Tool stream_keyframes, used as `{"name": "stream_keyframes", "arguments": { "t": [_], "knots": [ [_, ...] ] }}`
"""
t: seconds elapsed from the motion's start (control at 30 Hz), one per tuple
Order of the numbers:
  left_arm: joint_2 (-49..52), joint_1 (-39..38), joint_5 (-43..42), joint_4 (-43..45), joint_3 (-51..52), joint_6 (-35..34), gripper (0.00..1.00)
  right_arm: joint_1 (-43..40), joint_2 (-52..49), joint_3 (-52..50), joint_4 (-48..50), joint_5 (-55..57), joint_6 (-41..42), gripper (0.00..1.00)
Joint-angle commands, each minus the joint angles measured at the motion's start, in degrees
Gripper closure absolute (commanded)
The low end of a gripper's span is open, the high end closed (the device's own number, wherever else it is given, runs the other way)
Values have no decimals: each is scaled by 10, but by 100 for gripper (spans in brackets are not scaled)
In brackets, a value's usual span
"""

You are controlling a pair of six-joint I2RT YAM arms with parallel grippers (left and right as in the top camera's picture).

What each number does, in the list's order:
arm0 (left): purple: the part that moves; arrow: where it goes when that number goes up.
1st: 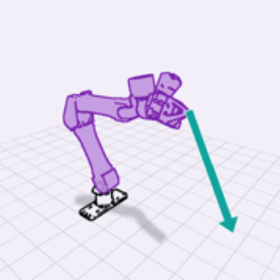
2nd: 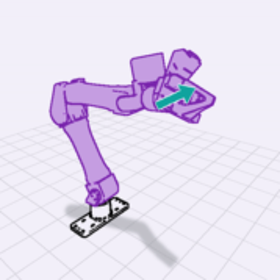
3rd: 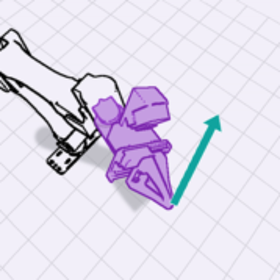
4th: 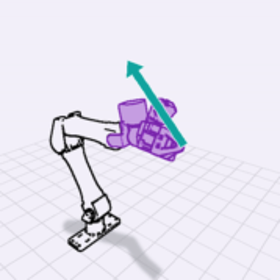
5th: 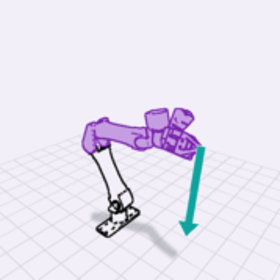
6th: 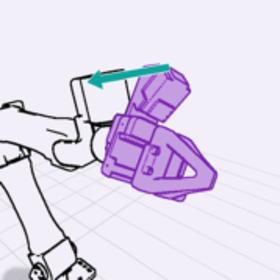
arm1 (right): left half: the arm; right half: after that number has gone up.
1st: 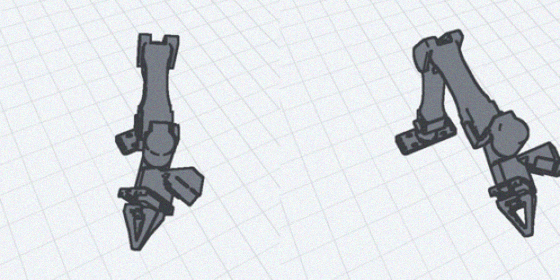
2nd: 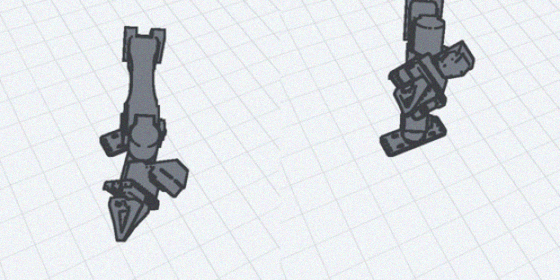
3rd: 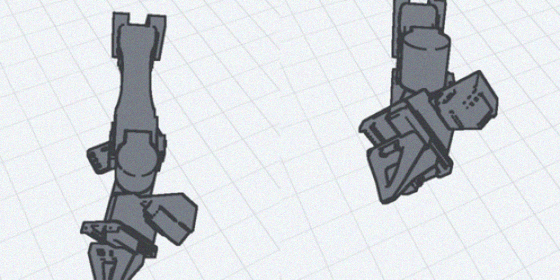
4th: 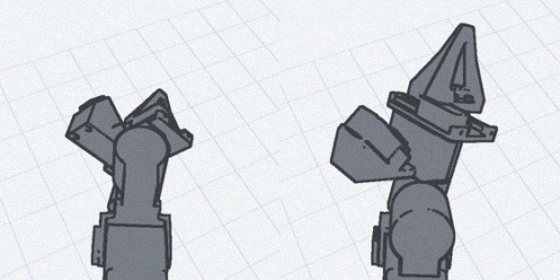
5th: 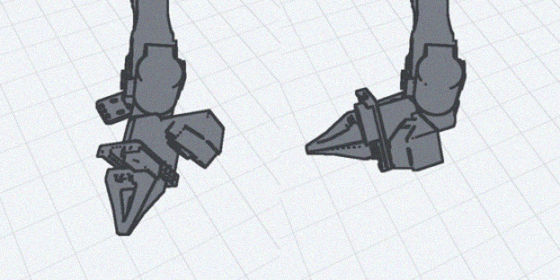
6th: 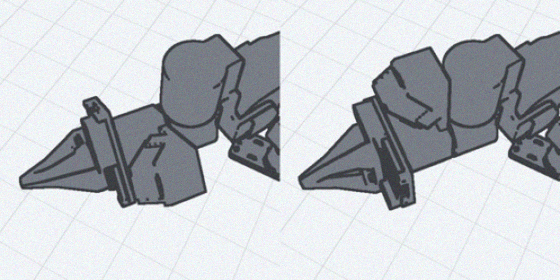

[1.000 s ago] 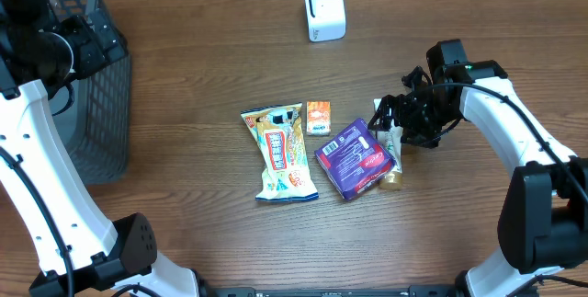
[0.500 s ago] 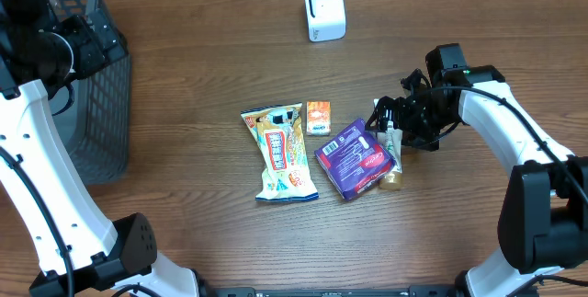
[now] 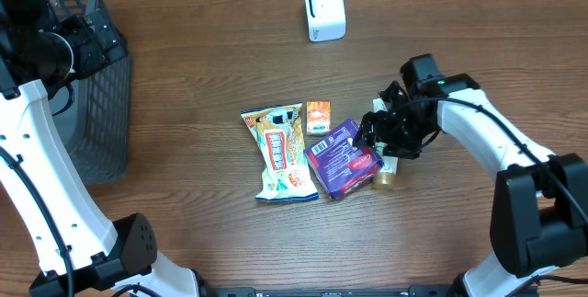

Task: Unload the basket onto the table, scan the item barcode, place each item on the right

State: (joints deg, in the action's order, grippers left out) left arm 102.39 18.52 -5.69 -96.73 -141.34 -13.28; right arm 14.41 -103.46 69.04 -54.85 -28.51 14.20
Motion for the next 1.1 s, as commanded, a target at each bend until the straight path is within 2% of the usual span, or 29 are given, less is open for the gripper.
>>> {"name": "stream_keyframes", "arguments": {
  "t": [0.0, 0.13, 0.17, 0.23, 0.27, 0.4, 0.67, 0.7, 0.8, 0.87, 0.93, 1.07],
  "knots": [
    [-8, 6, 3, -1, 2, 9, 0, 19, 5, -9, 3, 45, 42, 30],
    [-8, 6, 3, -1, 2, 9, 0, 33, 5, -9, 8, 45, 49, 44],
    [-8, 6, 3, -1, 2, 9, 0, 35, 5, -9, 9, 45, 53, 53],
    [-8, 6, 3, -1, 2, 9, 0, 40, 5, -9, 10, 45, 59, 87],
    [-8, 6, 3, -1, 2, 9, 0, 41, 5, -8, 11, 45, 66, 96],
    [-8, 6, 3, -1, 2, 9, 0, 40, 5, -3, 15, 45, 98, 96],
    [-8, 6, 3, -1, 2, 9, 0, 26, 5, 76, -18, 46, 76, 96],
    [-8, 6, 3, -1, 2, 9, 0, 26, 5, 82, -18, 47, 70, 96],
    [-8, 6, 3, -1, 2, 9, 0, 27, 5, 81, -23, 48, 70, 63],
    [-8, 6, 3, -1, 2, 9, 0, 32, 5, 72, -34, 52, 70, 50],
    [-8, 6, 3, -1, 2, 9, 0, 40, 5, 53, -34, 52, 70, 45],
    [-8, 6, 3, -1, 2, 9, 0, 59, 5, -2, 0, 52, 74, 26]
  ]
}}
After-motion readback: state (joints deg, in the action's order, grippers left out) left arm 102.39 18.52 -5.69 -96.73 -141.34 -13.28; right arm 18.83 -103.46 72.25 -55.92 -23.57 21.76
